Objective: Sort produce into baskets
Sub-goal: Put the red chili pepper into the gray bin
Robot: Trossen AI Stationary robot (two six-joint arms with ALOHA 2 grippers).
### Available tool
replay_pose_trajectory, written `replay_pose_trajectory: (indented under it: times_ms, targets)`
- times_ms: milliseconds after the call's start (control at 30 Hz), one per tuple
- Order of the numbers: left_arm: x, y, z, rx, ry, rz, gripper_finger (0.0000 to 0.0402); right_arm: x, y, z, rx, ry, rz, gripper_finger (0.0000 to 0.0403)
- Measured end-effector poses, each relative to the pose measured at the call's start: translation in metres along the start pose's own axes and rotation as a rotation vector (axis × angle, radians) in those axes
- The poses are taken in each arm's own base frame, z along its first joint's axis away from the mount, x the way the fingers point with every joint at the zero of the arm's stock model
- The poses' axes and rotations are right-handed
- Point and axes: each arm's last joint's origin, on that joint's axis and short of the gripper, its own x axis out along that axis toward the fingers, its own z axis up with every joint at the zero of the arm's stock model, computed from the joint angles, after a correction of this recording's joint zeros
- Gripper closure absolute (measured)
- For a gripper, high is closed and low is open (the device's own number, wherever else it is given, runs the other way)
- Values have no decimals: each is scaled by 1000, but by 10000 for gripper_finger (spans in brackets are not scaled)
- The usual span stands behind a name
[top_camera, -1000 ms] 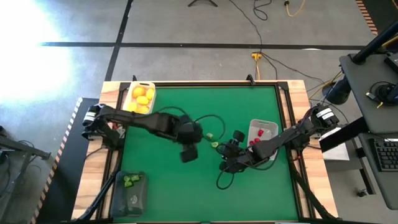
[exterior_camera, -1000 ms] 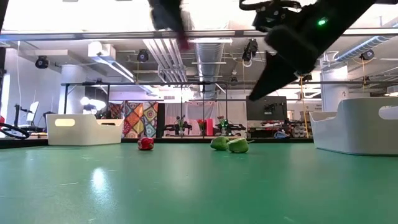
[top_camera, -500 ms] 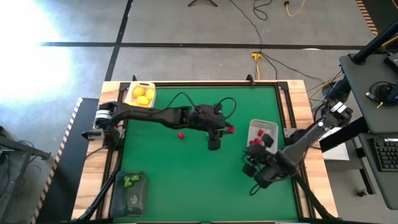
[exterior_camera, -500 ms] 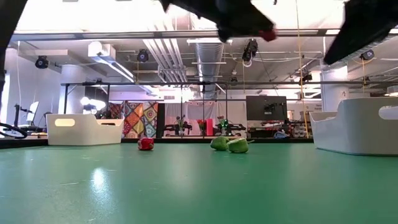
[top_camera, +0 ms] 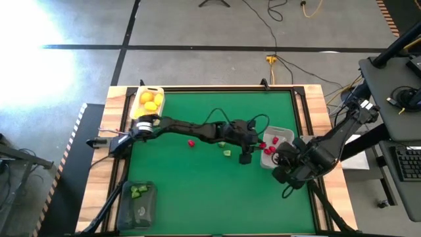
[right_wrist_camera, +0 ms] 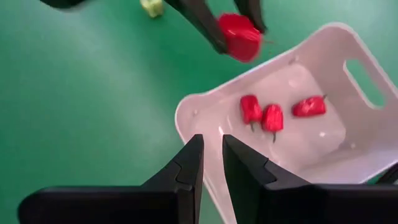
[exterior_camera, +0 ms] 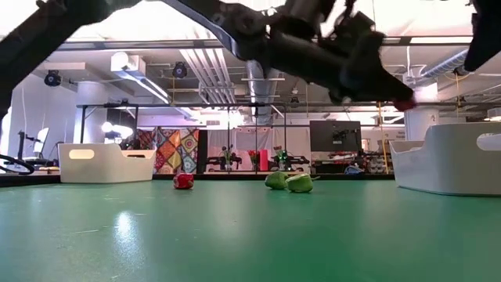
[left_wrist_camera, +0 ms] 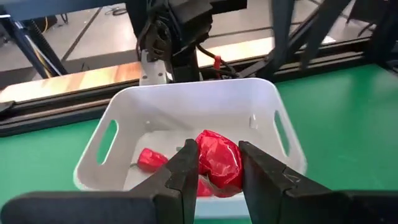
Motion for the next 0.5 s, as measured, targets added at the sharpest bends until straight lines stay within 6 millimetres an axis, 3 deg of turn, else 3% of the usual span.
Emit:
replay_pose_trajectory:
  times_ms: [200,500]
  targets:
    - [28,3,-5,-12,-55,-16,317,1,-1,-3,22,93,12,351]
    - [67,6,-28,-19,-35,-18,316,4,0,-5,80,119,0,351]
